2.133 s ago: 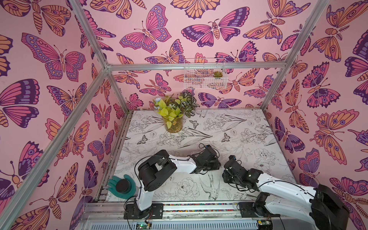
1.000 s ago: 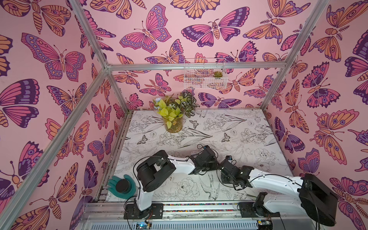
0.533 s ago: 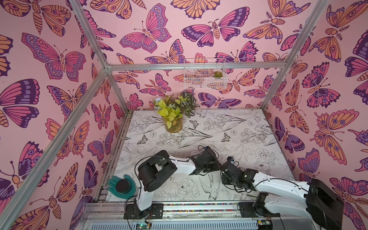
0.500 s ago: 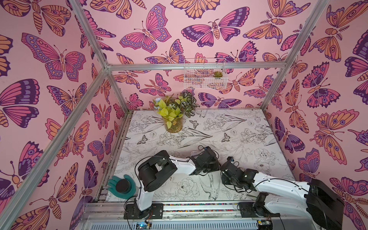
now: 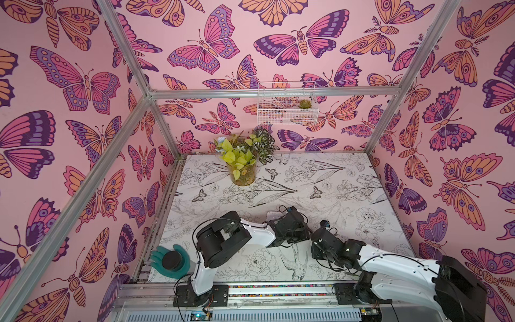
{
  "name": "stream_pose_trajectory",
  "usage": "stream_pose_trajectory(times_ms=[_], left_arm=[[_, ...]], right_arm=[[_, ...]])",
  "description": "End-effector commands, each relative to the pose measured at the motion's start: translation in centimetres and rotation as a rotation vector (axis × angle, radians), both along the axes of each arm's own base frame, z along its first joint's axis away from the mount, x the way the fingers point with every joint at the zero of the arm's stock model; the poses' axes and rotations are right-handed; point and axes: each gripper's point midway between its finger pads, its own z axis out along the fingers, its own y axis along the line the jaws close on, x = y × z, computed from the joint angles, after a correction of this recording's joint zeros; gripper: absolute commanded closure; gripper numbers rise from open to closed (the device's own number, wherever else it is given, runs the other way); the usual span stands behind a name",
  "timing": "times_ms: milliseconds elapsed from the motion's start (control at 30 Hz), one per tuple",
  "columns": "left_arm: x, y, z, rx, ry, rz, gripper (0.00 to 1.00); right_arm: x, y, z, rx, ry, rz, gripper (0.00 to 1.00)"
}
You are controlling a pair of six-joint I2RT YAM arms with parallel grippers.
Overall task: Insert the battery into the alarm
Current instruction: Pick up the cover from the center of the board.
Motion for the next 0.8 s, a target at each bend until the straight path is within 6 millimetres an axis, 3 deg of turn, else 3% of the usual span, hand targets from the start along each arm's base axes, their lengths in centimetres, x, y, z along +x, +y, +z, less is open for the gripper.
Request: stream_pose_trajectory(times_ms=[0, 767], left_arm=[[-1.5, 1.0, -3.2, 0.067, 0.066, -0.013, 0.58], [-2.7, 1.9, -5.6, 0.08, 0.135, 0.004, 0.59]], right_arm=[[-0.2, 0.2, -0.2, 0.017, -0.001, 0.003, 0.71], [0.1, 0.5, 0.0, 0.11, -0.072, -0.007, 0.72]])
